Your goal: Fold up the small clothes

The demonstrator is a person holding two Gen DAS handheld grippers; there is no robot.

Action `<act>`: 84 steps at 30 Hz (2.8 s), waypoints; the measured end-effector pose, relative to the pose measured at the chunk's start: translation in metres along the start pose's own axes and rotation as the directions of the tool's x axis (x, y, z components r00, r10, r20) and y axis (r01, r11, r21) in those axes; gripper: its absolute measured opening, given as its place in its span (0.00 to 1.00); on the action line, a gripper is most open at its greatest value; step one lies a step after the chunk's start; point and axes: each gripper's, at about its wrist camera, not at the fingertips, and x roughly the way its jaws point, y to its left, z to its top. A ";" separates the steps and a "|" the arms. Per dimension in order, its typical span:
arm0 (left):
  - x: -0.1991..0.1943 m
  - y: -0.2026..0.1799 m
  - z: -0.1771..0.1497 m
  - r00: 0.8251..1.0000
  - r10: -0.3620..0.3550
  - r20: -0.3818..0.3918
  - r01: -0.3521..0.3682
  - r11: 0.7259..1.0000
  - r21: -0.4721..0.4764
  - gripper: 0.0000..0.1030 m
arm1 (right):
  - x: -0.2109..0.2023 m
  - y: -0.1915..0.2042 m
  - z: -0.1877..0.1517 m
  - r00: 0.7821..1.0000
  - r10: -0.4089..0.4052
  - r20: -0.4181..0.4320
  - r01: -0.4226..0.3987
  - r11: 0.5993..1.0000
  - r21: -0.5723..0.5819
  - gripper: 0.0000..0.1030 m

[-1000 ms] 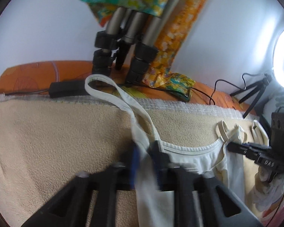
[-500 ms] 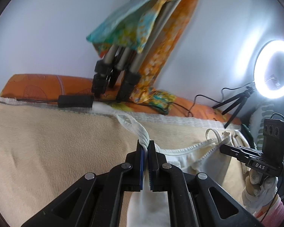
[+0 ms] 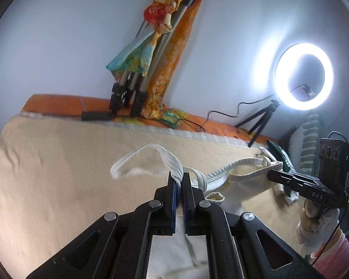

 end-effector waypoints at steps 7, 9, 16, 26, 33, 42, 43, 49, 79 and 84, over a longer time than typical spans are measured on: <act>-0.036 -0.014 -0.050 1.000 0.004 0.017 -0.004 1.000 0.003 0.01 | -0.032 0.032 -0.044 1.000 0.006 -0.014 -0.006 1.000 -0.031 0.06; -0.042 -0.013 -0.068 1.000 0.004 0.004 -0.004 1.000 -0.014 0.01 | -0.039 0.033 -0.060 1.000 0.011 -0.022 -0.012 0.999 -0.032 0.06; -0.046 0.000 -0.132 0.999 0.004 -0.053 -0.008 0.997 -0.078 0.01 | -0.046 0.029 -0.122 0.999 0.009 -0.037 -0.009 1.000 -0.021 0.06; -0.068 0.011 -0.172 0.983 0.027 -0.181 -0.042 0.996 -0.077 0.18 | -0.061 0.009 -0.173 0.992 0.021 -0.128 -0.010 0.996 0.085 0.11; -0.087 -0.018 -0.141 0.991 0.065 -0.118 -0.058 0.996 0.062 0.19 | -0.091 0.029 -0.159 0.996 0.050 -0.079 -0.047 0.998 0.035 0.11; -0.014 -0.040 -0.103 0.964 0.082 -0.254 -0.067 0.995 0.069 0.23 | -0.018 0.039 -0.125 0.984 -0.007 -0.175 0.015 0.999 0.044 0.11; -0.006 -0.040 -0.102 0.957 0.084 -0.276 -0.069 0.996 0.065 0.23 | -0.012 0.038 -0.125 0.983 -0.004 -0.185 0.014 0.998 0.053 0.11; 0.016 -0.031 -0.117 0.912 0.141 -0.384 -0.104 0.988 0.115 0.21 | -0.003 0.034 -0.140 0.974 -0.006 -0.226 0.015 0.999 0.039 0.11; -0.010 0.062 -0.100 0.973 -0.080 -0.215 0.016 0.959 -0.284 0.39 | -0.004 -0.049 -0.123 0.991 0.067 -0.116 -0.030 0.954 0.297 0.37; 0.014 0.070 -0.101 0.959 -0.160 -0.233 0.069 0.932 -0.355 0.32 | -0.004 -0.016 -0.114 0.995 0.012 -0.096 0.007 0.980 0.197 0.35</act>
